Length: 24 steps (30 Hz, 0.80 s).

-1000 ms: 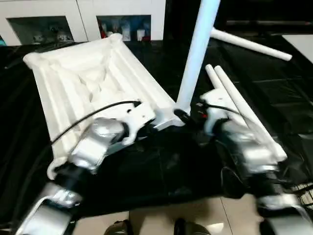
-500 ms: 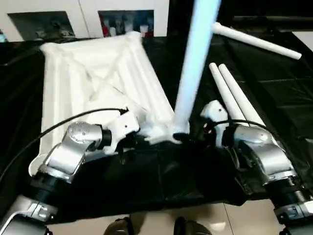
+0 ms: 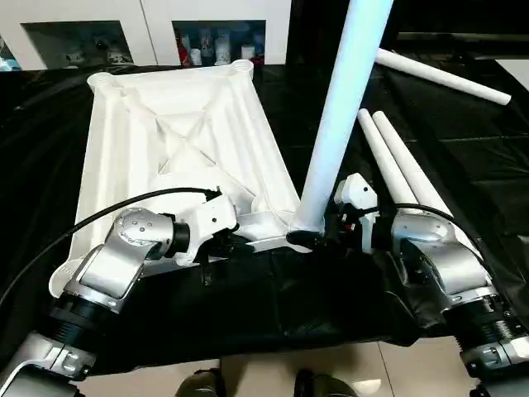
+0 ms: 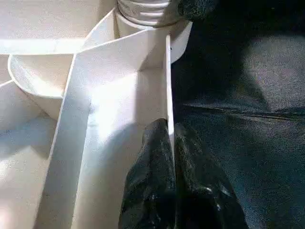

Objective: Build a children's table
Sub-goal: Rotate leg to tighten

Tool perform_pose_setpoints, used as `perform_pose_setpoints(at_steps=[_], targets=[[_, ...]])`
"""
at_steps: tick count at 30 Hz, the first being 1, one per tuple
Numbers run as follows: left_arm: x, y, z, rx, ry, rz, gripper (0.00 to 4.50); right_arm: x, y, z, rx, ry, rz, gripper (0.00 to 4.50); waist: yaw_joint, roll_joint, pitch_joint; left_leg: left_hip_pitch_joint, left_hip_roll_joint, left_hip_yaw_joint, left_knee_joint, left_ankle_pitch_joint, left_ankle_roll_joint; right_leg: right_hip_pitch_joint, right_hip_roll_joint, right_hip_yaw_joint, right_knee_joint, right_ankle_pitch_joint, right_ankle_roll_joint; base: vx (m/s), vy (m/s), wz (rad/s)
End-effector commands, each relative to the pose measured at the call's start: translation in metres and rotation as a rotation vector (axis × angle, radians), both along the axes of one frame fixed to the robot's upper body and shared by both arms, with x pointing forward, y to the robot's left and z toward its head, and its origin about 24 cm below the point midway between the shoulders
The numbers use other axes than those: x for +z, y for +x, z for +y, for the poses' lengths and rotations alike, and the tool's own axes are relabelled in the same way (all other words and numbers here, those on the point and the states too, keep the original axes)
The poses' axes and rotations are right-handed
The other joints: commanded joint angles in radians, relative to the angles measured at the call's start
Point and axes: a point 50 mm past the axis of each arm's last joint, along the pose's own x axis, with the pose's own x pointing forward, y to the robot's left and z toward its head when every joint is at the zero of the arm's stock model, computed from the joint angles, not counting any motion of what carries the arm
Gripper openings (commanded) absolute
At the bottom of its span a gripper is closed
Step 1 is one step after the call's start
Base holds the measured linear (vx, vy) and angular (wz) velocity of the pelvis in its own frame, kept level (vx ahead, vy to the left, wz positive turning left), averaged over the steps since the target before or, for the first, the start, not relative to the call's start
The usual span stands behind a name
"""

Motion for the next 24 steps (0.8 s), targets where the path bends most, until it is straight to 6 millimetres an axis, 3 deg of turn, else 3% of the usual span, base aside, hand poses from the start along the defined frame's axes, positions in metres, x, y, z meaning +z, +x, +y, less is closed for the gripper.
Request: perform_pose_setpoints(at_steps=[1, 7, 17, 20, 24], targets=[[0.004, -0.004, -0.007, -0.052, -0.040, -0.009, 0.00, 0.002, 0.002, -0.001, 0.004, 0.012, 0.009, 3.38, 0.001, -0.006, -0.084, 0.021, 0.071, -0.029, -0.056, -0.110, 0.126, 0.065, -0.069, 0.054, -0.048, -0.160, -0.257, 0.000, 0.000, 0.00], [0.003, -0.005, -0.007, -0.053, -0.038, -0.003, 0.00, 0.000, 0.001, 0.000, 0.012, 0.017, 0.023, 2.85, 0.002, -0.007, -0.083, 0.020, 0.071, -0.029, -0.055, -0.109, 0.126, 0.066, -0.069, 0.054, -0.046, -0.159, -0.255, 0.000, 0.000, 0.00], [0.002, -0.005, -0.006, -0.054, -0.035, 0.004, 0.00, -0.004, 0.000, 0.002, 0.006, 0.022, 0.039, 2.72, 0.001, -0.006, -0.077, 0.021, 0.071, -0.032, -0.057, -0.157, 0.101, 0.061, -0.069, 0.055, -0.053, -0.234, -0.234, 0.000, 0.000, 0.00], [-0.001, -0.001, -0.006, -0.005, -0.025, 0.010, 0.00, -0.010, 0.005, 0.000, -0.093, 0.028, 0.048, 2.72, -0.001, -0.007, -0.076, 0.020, 0.071, -0.033, -0.058, -0.166, 0.093, 0.061, -0.070, 0.055, -0.054, -0.248, -0.230, 0.000, 0.000, 0.00], [-0.007, 0.012, -0.010, 0.123, -0.001, -0.012, 0.00, -0.023, 0.017, 0.002, -0.319, 0.058, 0.071, 2.72, -0.012, -0.010, -0.071, 0.020, 0.067, -0.036, -0.061, -0.206, 0.061, 0.059, -0.071, 0.054, -0.065, -0.343, -0.206, 0.000, 0.000, 0.00]])
